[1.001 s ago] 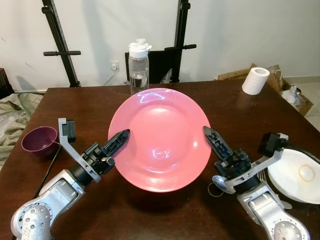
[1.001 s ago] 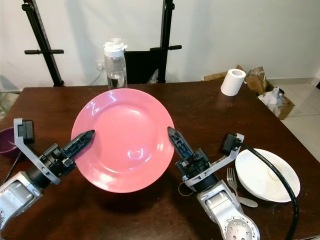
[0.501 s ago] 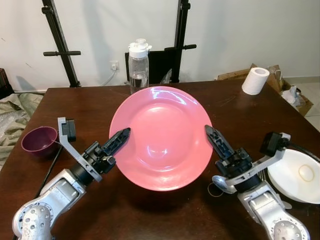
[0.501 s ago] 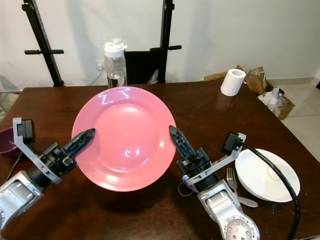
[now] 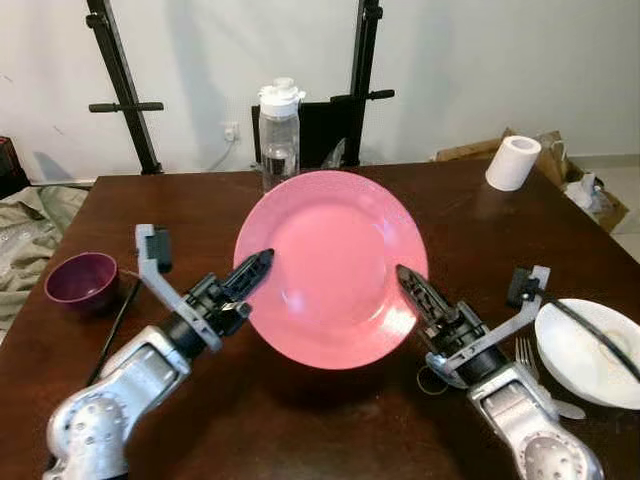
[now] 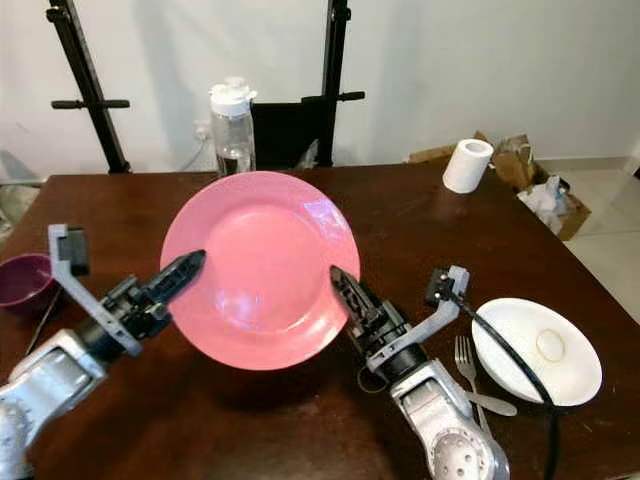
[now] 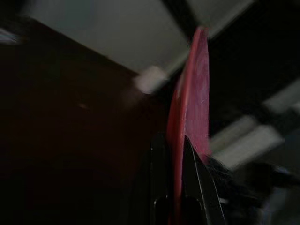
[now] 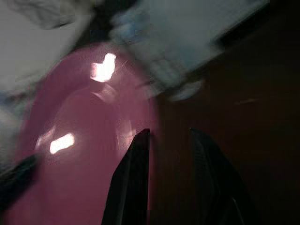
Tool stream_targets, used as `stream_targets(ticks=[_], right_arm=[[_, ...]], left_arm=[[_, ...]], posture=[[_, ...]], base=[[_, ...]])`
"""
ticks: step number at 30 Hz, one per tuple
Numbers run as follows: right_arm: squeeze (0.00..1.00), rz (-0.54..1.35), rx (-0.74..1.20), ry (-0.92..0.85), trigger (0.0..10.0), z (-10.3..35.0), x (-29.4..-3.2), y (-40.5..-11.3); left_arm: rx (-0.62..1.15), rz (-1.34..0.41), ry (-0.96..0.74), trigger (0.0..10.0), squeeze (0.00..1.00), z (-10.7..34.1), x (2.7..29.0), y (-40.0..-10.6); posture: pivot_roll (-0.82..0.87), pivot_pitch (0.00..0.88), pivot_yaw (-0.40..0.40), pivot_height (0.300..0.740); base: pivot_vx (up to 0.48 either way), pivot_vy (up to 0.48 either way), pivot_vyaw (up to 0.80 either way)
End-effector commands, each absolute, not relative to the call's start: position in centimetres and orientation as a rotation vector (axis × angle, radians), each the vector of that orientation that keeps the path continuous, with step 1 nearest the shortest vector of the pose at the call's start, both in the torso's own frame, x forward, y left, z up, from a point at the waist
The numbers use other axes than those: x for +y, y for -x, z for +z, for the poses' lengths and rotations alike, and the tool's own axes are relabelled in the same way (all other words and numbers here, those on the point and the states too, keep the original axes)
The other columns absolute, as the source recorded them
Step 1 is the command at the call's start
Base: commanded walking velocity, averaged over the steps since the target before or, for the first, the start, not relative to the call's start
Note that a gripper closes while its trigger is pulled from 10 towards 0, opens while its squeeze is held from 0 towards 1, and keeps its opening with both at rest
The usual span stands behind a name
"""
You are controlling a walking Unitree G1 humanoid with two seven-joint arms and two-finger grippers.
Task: Setting the table
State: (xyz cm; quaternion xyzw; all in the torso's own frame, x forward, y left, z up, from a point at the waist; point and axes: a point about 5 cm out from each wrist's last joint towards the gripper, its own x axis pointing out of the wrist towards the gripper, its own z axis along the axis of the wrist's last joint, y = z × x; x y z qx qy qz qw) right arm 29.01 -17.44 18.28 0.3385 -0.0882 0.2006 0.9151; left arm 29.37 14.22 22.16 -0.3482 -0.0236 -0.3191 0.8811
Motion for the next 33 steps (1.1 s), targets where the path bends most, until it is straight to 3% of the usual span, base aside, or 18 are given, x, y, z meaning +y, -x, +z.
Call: stream_targets(ticks=[1,9,12,13,16,23,30,33], right_arm=[[0.0,0.261,-0.182,-0.7,10.0,17.2,-19.5,-28.9],[0.0,0.057,-0.127,-0.694,10.0,14.3,-22.7,-28.2],[0.0,0.019,-0.121,-0.637,10.0,13.9,-22.7,-28.1],[0.0,0.006,-0.122,-0.517,10.0,14.2,-22.2,-28.2],[0.0,0.019,-0.148,-0.428,10.0,15.0,-20.9,-28.2],[0.0,0.062,-0.219,-0.43,10.0,16.8,-18.7,-28.1],[0.0,0.06,-0.239,-0.416,10.0,17.1,-18.5,-28.6],[0.0,0.06,-0.243,-0.414,10.0,17.3,-18.4,-28.6]], left_arm=[[-0.054,-0.591,0.702,10.0,0.0,21.6,14.4,-29.8],[-0.079,-0.527,0.777,10.0,0.0,21.9,15.3,-30.6],[-0.065,-0.503,0.631,10.0,0.0,21.6,15.0,-30.6],[-0.06,-0.512,0.555,10.0,0.0,21.3,14.6,-30.3],[-0.048,-0.519,0.556,10.0,0.0,21.0,14.2,-29.9],[0.002,-0.465,0.548,10.0,0.0,19.3,13.9,-29.6],[-0.073,-0.445,0.337,10.0,0.0,20.2,13.3,-30.1],[-0.085,-0.434,0.323,10.0,0.0,20.4,13.3,-30.3]], posture=[[0.01,0.1,0.074,0.74],[0.0,0.098,0.076,0.74],[0.0,0.097,0.077,0.74],[0.0,0.096,0.079,0.74],[0.0,0.093,0.078,0.74],[0.0,0.091,0.076,0.74],[0.01,0.092,0.071,0.74],[0.01,0.091,0.073,0.74]], base=[[0.0,0.0,0.0],[0.0,0.0,0.0],[0.0,0.0,0.0],[0.0,0.0,0.0],[0.0,0.0,0.0],[0.0,0.0,0.0],[0.0,0.0,0.0],[0.0,0.0,0.0]])
